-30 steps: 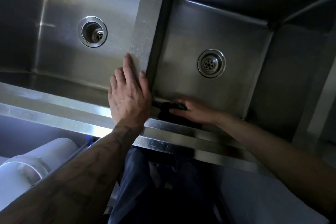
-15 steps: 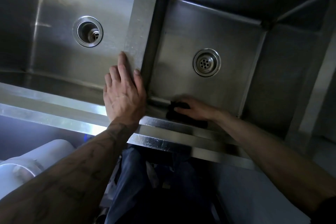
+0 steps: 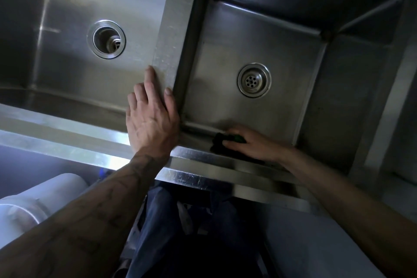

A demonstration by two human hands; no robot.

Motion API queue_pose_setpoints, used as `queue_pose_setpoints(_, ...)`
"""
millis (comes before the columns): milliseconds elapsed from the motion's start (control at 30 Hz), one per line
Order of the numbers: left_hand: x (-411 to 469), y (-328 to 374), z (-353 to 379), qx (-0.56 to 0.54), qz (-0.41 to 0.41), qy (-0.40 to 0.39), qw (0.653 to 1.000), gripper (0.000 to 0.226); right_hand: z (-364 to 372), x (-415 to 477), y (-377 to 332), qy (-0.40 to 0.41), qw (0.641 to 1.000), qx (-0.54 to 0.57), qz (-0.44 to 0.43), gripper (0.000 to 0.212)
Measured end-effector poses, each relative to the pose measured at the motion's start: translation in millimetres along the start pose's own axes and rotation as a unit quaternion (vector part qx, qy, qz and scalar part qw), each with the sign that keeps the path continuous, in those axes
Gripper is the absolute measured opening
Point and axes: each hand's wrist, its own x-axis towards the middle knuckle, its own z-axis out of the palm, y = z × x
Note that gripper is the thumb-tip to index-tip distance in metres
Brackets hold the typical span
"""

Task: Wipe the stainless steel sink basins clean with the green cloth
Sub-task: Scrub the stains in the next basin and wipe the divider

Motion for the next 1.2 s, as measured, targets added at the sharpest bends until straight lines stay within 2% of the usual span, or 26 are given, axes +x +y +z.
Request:
queue_pose_setpoints(100,0.0,-0.4,0.6,0.001,0.001,0.001,1.000,0.060,0.7,-10.4,6.9,0.003,0.999,0.025,-0.021,0.026)
queue_pose_setpoints(267,-0.3,-0.5,0.3,-0.002,0.001,0.004,1.000,0.060,-2.6,6.5,32.0,-0.020,0.999,-0.023,0.024,0.030)
queue_pose_setpoints(467,-1.0,-0.2,0.8,0.003,-0.002,0.006,1.000,0.060,-5.2,-23.9,37.0,-0.001,0.999,0.047,0.026,0.017)
queue_pose_setpoints(533,-0.9,0.1,0.5,0.002,-0.001,0.003,1.000,0.060,-4.4,-19.9,37.7,-0.001,0.999,0.030,0.024,0.012)
queue_pose_setpoints(667,-1.1,0.1,0.4,0.001,-0.002,0.002,1.000,0.060,-3.4,-0.1,56.4,-0.021,0.997,-0.011,0.069,0.033)
queue_pose_setpoints(800,-0.6,0.3,-0.2,0.002,0.000,-0.001,1.000,0.060,-14.0,-26.9,47.9,-0.027,0.997,0.044,0.063,0.019)
queue_pose_setpoints(867,-0.8,0.0,0.5,0.004,-0.002,0.002,1.000,0.060,-16.5,-41.2,48.5,-0.014,0.996,0.075,0.040,0.026)
queue_pose_setpoints(1033,-0.7,-0.3,1.1,-0.001,0.004,0.008,1.000,0.060,-14.2,-20.8,79.5,-0.026,0.997,-0.003,0.068,0.020)
queue_pose_setpoints(1200,0.1,-0.6,1.5,-0.001,0.007,0.008,1.000,0.060,-25.0,-55.7,64.9,-0.001,0.997,0.043,0.070,0.011)
